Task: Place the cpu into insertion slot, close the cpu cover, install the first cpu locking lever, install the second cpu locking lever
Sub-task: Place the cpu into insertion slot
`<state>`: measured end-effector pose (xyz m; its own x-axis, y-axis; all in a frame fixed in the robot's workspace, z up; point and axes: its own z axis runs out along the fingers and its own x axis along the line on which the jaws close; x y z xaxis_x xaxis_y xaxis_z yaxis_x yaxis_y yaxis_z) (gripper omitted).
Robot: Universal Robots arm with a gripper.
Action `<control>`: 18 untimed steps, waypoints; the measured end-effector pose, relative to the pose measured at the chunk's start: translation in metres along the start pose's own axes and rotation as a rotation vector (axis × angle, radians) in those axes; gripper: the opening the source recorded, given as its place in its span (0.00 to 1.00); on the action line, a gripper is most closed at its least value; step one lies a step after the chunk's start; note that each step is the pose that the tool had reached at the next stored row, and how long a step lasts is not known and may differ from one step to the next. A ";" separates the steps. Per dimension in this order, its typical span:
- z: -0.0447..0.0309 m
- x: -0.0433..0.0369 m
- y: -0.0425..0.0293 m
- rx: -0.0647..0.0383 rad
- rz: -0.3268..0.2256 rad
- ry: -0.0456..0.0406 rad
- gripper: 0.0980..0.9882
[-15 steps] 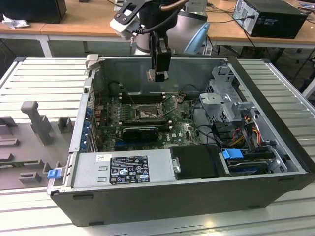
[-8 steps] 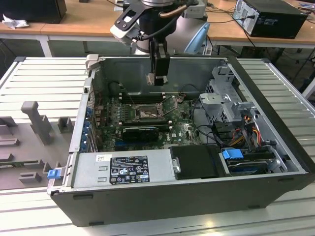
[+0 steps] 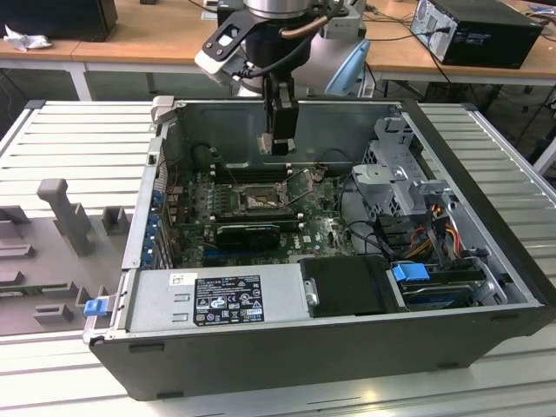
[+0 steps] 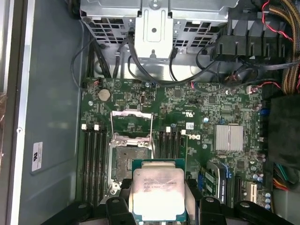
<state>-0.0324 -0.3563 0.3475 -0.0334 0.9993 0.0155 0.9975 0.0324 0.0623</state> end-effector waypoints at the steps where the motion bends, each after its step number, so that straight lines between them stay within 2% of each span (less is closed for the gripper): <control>1: 0.0018 0.0000 -0.0001 0.001 0.002 -0.0003 0.48; 8: 0.0098 -0.0001 -0.0006 0.003 0.004 -0.0026 0.48; 18: 0.0171 -0.0002 -0.0011 0.005 0.005 -0.0063 0.48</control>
<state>-0.0324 -0.3562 0.3304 -0.0276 0.9996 0.0096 0.9980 0.0270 0.0577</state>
